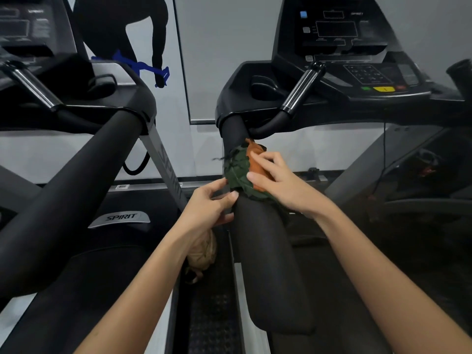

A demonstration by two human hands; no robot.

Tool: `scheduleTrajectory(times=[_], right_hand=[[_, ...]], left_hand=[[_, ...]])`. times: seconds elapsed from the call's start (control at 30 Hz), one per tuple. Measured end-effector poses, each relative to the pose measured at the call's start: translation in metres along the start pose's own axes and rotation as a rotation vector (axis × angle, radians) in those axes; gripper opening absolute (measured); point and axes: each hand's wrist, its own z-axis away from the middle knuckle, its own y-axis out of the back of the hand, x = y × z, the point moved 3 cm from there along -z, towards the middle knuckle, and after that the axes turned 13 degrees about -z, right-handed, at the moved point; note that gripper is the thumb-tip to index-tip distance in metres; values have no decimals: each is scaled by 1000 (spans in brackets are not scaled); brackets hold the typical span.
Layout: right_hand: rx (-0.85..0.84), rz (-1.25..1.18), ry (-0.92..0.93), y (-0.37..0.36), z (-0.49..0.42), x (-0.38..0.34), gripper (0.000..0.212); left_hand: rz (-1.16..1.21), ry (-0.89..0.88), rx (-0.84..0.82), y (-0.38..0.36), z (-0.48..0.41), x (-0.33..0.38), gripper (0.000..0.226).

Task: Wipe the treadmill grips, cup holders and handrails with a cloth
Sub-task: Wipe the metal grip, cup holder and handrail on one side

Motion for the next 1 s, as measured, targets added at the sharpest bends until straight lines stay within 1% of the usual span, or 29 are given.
scheduleTrajectory(times=[0.1, 0.2, 0.27, 0.33, 0.37, 0.43, 0.5, 0.6, 0.7, 0.8, 0.87, 0.9, 0.97, 1.0], right_hand=[[-31, -47, 76, 4, 32, -6, 41], [33, 13, 167, 10, 49, -11, 18], [53, 65, 186, 11, 43, -13, 13], [67, 106, 173, 13, 27, -12, 18], [66, 109, 152, 13, 16, -10, 27], [22, 45, 72, 10, -3, -5, 43], [-3, -64, 14, 4, -12, 0, 48], [-12, -129, 33, 2, 1, 0, 42], [-12, -96, 133, 10, 33, -6, 26], [2, -69, 173, 17, 49, -13, 17], [8, -45, 191, 19, 43, -13, 17], [19, -28, 193, 19, 36, -12, 18], [36, 19, 164, 16, 16, -7, 25], [33, 18, 129, 14, 4, -3, 32]], left_hand=[[-5, 7, 26, 0, -2, -2, 40], [1, 8, 17, 1, -1, 0, 52], [4, -3, 16, 0, -1, 0, 51], [10, -9, 28, 0, 0, 0, 40], [17, -6, 32, -1, 0, 0, 37], [18, -8, 17, -1, 0, -1, 34], [-1, -20, -7, -1, 0, 0, 33], [3, -14, 5, 0, 0, -1, 31], [28, -21, 5, 2, -2, 0, 28], [34, -18, -9, 3, -3, 1, 45], [55, -20, -26, 2, -4, 0, 47], [64, -25, -27, 2, -4, 0, 41], [72, -14, -3, 2, -3, -1, 31], [83, -1, 2, 2, -3, -1, 33]])
